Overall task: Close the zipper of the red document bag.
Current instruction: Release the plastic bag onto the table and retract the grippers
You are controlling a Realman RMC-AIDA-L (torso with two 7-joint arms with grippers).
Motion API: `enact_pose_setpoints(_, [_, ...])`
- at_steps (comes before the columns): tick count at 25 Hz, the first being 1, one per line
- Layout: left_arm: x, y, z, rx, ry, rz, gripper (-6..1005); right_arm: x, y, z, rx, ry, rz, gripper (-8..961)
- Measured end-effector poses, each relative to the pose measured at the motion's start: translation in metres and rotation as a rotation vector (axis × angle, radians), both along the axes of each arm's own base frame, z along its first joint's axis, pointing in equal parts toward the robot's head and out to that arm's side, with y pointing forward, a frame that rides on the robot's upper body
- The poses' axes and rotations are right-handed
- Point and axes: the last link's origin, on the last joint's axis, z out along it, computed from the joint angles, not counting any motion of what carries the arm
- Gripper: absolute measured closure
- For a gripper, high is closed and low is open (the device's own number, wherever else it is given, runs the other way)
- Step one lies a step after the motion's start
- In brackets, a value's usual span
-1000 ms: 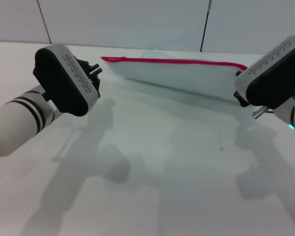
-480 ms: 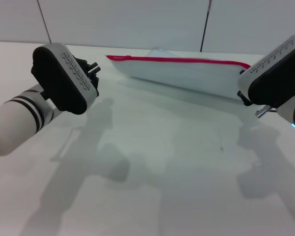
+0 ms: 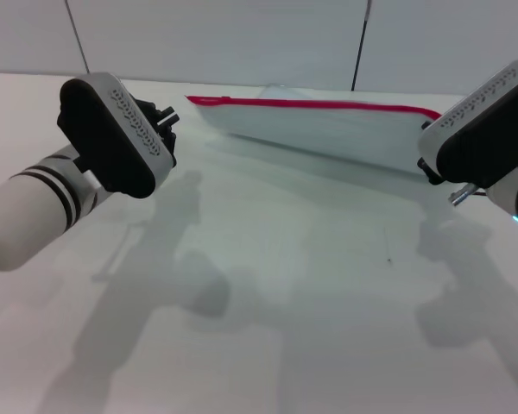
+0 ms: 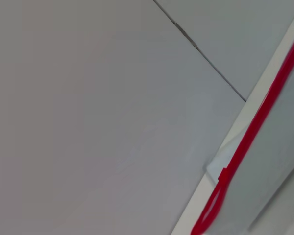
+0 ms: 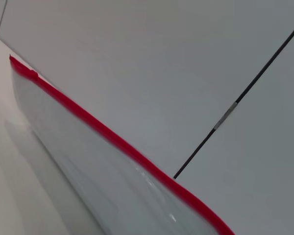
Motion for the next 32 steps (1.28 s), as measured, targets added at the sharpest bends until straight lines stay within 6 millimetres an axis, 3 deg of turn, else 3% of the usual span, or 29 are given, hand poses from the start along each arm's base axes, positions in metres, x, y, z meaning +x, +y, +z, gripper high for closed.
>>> enact_pose_setpoints(19, [0.002,0.001,0.000,0.002,-0.013,0.003,883,0.002,0.003,0.005,0.016,-0.002,-0.008,906])
enact_pose_setpoints(30, [0.006,0.008,0.002,0.021,-0.044,0.012,864,0.016,0.009,0.001,0.029,-0.098,-0.112,878])
enact_pose_setpoints(32, [0.007,0.009,0.003,0.031,-0.057,0.019,811,0.017,0.009,-0.001,0.040,-0.108,-0.110,872])
